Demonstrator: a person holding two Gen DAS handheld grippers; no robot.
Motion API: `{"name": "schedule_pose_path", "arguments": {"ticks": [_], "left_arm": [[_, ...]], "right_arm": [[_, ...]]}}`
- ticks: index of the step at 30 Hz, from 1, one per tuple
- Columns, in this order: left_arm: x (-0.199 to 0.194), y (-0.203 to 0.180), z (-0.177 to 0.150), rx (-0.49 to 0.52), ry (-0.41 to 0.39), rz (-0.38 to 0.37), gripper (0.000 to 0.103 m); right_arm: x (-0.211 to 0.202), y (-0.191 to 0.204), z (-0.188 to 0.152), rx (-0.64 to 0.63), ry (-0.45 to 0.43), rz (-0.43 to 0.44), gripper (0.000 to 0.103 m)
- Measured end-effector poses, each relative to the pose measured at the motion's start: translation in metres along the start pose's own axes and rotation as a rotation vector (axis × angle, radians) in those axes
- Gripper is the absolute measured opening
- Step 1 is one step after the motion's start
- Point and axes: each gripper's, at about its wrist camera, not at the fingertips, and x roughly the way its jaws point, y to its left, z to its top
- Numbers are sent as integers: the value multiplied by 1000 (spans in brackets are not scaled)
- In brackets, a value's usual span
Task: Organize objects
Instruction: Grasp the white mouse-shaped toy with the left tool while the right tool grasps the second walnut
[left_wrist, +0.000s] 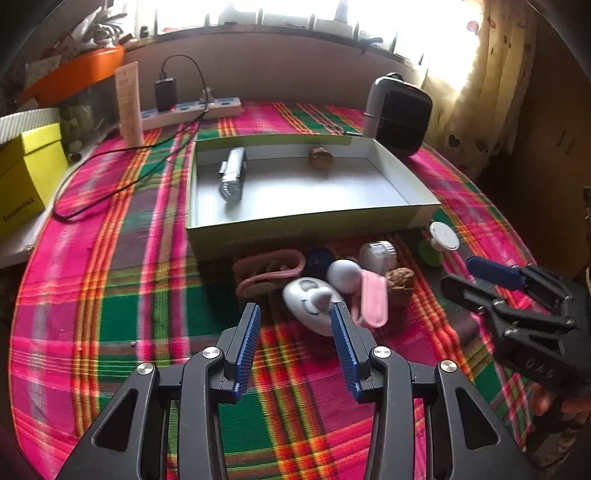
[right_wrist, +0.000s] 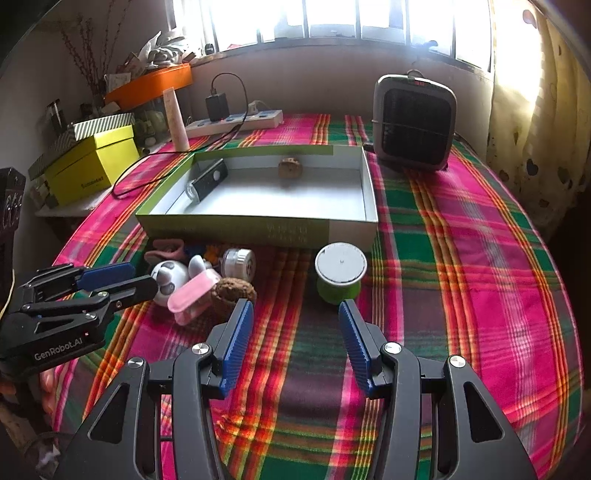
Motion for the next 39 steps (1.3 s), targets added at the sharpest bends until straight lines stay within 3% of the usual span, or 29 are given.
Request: {"name": "schedule_pose_path", "arguments": {"ticks": [10, 22, 32, 39], "left_arm": [[18, -4, 3, -25, 42, -23, 38], [25, 3, 9, -101, 33, -40, 38], [22, 13, 6, -135, 29, -42, 27], [16, 21, 2, -148, 28, -38, 27]], "right_arm": [[4, 1, -3, -5, 14, 14, 50], [13, 4, -4, -13, 39, 23, 50], [17, 8, -3, -32, 48, 31, 50], [21, 16, 2, -54, 46, 69, 50]]}}
